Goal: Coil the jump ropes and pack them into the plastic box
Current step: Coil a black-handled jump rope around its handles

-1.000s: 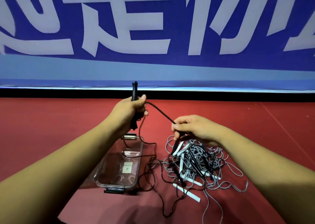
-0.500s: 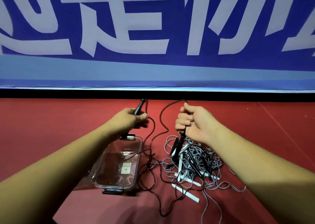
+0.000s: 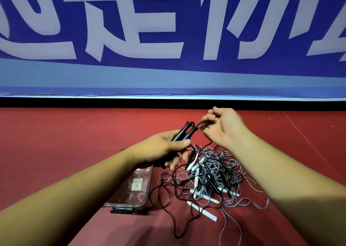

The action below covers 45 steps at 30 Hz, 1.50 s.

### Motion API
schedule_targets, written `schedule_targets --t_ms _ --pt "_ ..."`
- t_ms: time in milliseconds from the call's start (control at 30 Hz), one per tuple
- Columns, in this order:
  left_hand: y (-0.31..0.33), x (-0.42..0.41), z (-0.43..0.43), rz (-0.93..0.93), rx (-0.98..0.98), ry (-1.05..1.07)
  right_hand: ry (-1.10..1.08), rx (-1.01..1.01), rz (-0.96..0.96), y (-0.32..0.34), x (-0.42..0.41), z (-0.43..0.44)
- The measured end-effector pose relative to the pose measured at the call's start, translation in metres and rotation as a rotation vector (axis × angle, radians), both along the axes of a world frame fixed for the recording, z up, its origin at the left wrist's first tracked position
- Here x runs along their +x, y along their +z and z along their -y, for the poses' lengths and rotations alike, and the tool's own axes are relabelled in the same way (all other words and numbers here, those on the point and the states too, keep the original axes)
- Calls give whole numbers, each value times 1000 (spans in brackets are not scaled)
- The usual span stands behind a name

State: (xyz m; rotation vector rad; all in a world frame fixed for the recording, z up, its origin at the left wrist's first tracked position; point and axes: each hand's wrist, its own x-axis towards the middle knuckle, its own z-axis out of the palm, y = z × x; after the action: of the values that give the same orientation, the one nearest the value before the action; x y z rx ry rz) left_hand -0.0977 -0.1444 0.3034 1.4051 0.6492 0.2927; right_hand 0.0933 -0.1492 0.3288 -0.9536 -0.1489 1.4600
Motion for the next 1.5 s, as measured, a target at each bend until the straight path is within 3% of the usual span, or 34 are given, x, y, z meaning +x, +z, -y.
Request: schedule_targets --t_ms 133,400,500,567,600,700,767,1067,1500 --pt "1 -3 -5 -16 -72 23 225 -147 653 -10 11 4" --pt "10 -1 -1 -19 -139 53 317 -322 909 -14 13 6" --pt "17 -4 -3 -39 -116 54 369 -415 1357 -17 14 1" --pt "20 -6 -3 -57 -102 44 357 -272 1517 -15 10 1" --pt "21 -6 -2 -59 -104 46 385 -120 1444 -12 8 2" --pt "25 -6 -4 -20 -137 60 490 185 897 -8 -2 11" --pt "26 -8 -5 22 -176 71 546 299 756 -5 -4 14" --pt "28 -14 -8 161 -294 40 457 391 770 1 0 12" --pt "32 -15 -6 -94 -112 49 381 358 789 -2 11 12"
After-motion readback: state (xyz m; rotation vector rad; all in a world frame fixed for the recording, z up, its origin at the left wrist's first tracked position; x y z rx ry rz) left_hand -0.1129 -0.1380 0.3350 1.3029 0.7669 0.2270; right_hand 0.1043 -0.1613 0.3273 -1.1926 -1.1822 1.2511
